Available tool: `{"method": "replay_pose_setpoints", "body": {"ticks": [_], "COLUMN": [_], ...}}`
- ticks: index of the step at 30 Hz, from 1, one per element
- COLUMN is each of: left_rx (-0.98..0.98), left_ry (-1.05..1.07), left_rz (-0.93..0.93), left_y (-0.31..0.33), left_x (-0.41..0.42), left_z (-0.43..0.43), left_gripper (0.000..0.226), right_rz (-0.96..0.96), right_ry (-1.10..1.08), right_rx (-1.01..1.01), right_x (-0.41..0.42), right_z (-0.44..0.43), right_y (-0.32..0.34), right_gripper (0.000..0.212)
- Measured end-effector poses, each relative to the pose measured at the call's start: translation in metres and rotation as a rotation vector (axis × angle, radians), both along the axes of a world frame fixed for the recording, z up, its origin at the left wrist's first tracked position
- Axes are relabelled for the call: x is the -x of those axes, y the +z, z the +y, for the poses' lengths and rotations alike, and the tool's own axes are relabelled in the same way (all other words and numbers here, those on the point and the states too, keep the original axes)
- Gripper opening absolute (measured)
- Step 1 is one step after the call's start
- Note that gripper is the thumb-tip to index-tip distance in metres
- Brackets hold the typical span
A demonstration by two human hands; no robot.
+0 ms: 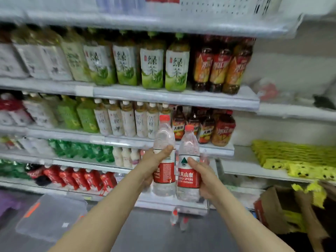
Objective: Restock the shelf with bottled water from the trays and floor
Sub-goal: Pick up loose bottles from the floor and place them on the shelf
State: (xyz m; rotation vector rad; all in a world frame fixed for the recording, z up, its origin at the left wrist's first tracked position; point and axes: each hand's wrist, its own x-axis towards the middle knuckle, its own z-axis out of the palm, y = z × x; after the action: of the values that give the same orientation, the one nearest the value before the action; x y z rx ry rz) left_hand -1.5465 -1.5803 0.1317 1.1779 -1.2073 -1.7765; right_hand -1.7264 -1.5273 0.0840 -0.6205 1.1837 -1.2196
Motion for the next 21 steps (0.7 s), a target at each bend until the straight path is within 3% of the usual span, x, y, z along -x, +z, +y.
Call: {"method": "replay_pose_setpoints", "body": {"ticks": [2, 5, 8, 10, 12, 14, 21], "left_rx": [0.086, 0.177, 0.218, 0.209, 0.222, 0.273, 0.417], "left_ry": [0.041, 0.095, 0.111, 0.108, 0.079, 0.041, 0.031], "left_rz": [0.016, 0.044, 0.154, 0.271, 0.339, 0.355, 0.32], "left_y": [0.035, 0.09, 0.134, 0.159, 0.181, 0.199, 0.239], "left_x": [0.001, -0.002, -0.008, -0.015, -0.024, -0.031, -0.061], "left_z": [-0.008, -0.025, -0.044, -0.059, -0.075, -0.095, -0.172], "left_gripper": [0.074, 0.048, 0.049, 0.045, 0.055, 0.062, 0.057], "right_rz": [-0.006, -0.037, -0.107, -0.094, -0.059, -0.012, 0.104], "right_ry": [0.018, 0.039, 0.071, 0.074, 0.053, 0.055, -0.059], "right_rx": [0.086, 0.184, 0.24, 0.284, 0.367, 0.468, 0.758], "right_x": [0.01, 0.017, 0.02, 0.017, 0.014, 0.009, -0.012], "right_z": [-0.013, -0.035, -0.056, -0.069, -0.085, -0.101, -0.183], "right_y": [0.038, 0.103, 0.157, 0.189, 0.22, 0.25, 0.353], "right_gripper": [0.058, 0.07, 0.057, 0.061, 0.063, 0.059, 0.048]}}
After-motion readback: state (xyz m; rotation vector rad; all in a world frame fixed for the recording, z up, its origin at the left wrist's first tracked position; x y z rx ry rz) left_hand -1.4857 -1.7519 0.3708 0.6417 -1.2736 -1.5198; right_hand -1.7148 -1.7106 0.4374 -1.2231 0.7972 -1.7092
